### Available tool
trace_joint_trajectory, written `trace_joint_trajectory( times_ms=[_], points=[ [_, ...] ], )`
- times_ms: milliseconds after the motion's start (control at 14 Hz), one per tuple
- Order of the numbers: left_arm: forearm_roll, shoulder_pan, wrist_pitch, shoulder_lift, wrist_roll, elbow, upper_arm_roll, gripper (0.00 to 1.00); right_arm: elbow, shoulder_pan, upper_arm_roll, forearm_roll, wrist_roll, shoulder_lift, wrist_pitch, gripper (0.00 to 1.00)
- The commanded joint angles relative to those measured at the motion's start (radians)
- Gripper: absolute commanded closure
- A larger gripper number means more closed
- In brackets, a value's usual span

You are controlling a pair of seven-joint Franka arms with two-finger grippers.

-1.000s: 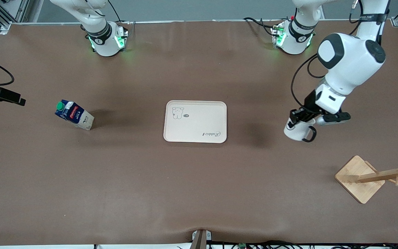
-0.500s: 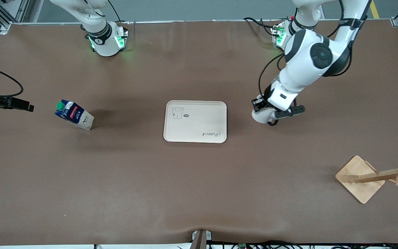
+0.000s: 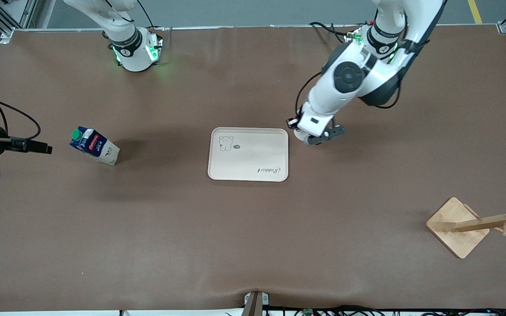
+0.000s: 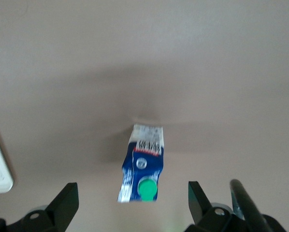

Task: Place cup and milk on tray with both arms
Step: 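Lift the mug off the stand with the left gripper toward the tray, then lower the mug onto the tray while the right gripper grasps the carton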

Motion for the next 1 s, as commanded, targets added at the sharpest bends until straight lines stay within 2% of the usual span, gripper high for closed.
trace_joint_trajectory(
  times_ms=[0,143,286,500,571,786,929],
  points=[
    [0.096,-0.075,-0.031,0.111,-0.171,0.1,-0.001,1.0,0.008,-0.011,0.007,-0.027,0.001,0.03,0.026,0.0],
    [0.107,-0.127,-0.031,0.168,-0.208,0.154,0.006,1.0,-0.039,-0.011,0.007,-0.017,0.025,0.039,0.021,0.0],
    [0.154,-0.167,-0.031,0.23,-0.242,0.2,0.02,1.0,-0.135,-0.018,0.007,-0.01,0.075,0.021,0.05,0.0],
    [0.237,-0.246,-0.032,0.358,-0.348,0.341,0.055,1.0,-0.397,-0.009,0.008,-0.01,0.078,-0.128,0.287,0.0],
    [0.243,-0.272,-0.038,0.385,-0.353,0.379,0.089,1.0,-0.48,-0.009,0.008,-0.01,0.081,-0.174,0.35,0.0],
    [0.239,-0.356,-0.046,0.436,-0.353,0.449,0.173,1.0,-0.553,-0.003,0.01,-0.01,0.11,-0.214,0.357,0.0],
    [0.227,-0.365,-0.055,0.442,-0.354,0.449,0.201,1.0,-0.579,-0.001,0.01,-0.01,0.157,-0.243,0.345,0.0]
  ],
)
